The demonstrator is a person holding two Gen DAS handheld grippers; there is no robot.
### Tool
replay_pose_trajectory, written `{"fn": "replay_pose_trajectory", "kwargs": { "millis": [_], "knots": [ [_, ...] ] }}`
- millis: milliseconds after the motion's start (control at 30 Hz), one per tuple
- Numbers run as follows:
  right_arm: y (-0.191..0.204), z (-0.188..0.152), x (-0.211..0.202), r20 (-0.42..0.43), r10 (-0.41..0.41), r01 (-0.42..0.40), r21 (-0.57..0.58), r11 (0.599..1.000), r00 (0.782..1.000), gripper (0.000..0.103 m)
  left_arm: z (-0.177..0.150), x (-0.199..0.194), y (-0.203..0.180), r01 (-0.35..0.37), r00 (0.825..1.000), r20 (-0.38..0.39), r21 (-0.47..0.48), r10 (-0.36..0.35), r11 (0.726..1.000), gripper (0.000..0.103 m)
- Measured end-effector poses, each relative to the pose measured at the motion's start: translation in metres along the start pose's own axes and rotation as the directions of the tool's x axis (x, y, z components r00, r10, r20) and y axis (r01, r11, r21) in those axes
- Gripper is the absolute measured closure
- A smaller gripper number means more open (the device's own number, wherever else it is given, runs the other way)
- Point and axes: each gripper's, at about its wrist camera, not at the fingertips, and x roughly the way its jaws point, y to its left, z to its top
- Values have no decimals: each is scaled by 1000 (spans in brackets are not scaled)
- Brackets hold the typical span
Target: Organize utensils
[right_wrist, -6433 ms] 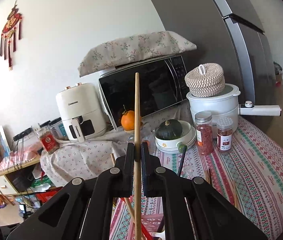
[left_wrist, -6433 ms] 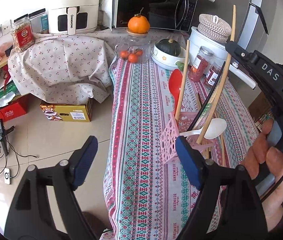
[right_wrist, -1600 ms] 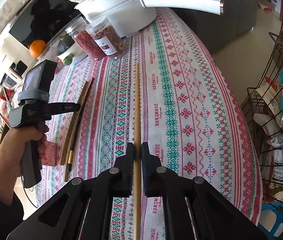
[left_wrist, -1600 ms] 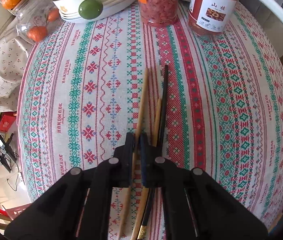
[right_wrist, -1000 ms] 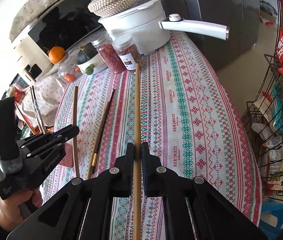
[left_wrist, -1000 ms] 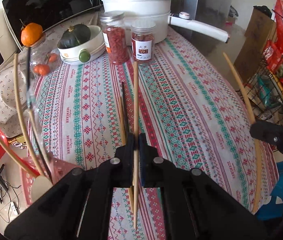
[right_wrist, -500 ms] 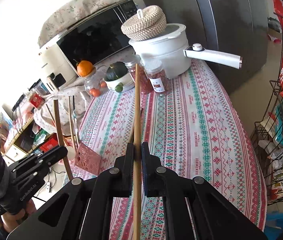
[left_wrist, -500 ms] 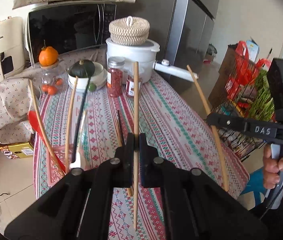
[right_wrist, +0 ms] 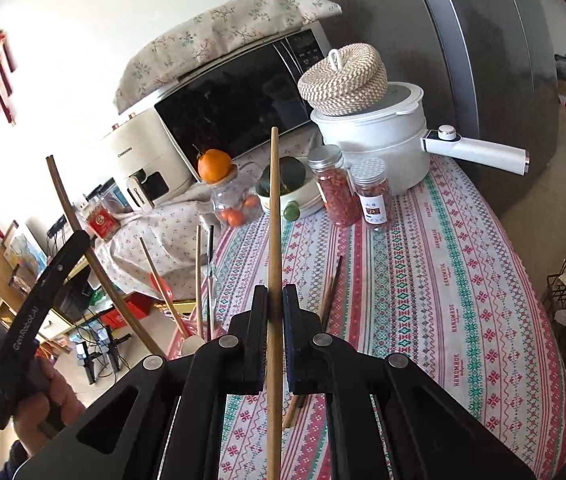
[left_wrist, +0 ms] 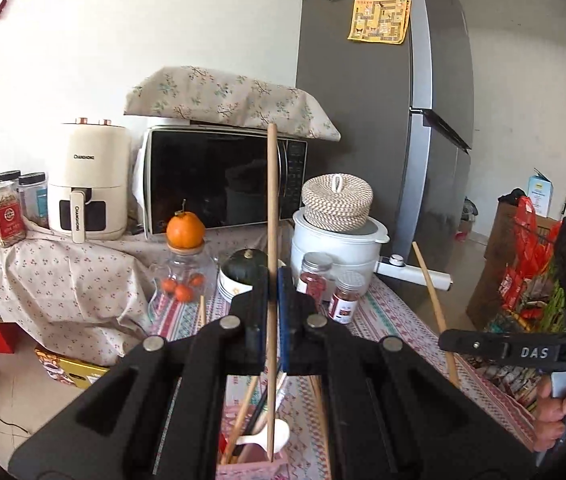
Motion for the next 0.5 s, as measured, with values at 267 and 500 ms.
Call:
{"fn": "replay_pose_trajectory", "kwargs": {
  "millis": [267, 500],
  "knots": [
    [17, -5, 7, 82, -17, 20, -30, 999, 996, 96, -36, 25, 12, -57, 997, -39, 115, 62, 992, 97],
    [43, -13, 1, 198, 16, 1, -82, 997, 980, 96, -55, 35, 26, 27, 968, -250, 37, -17, 999, 97]
  ]
}}
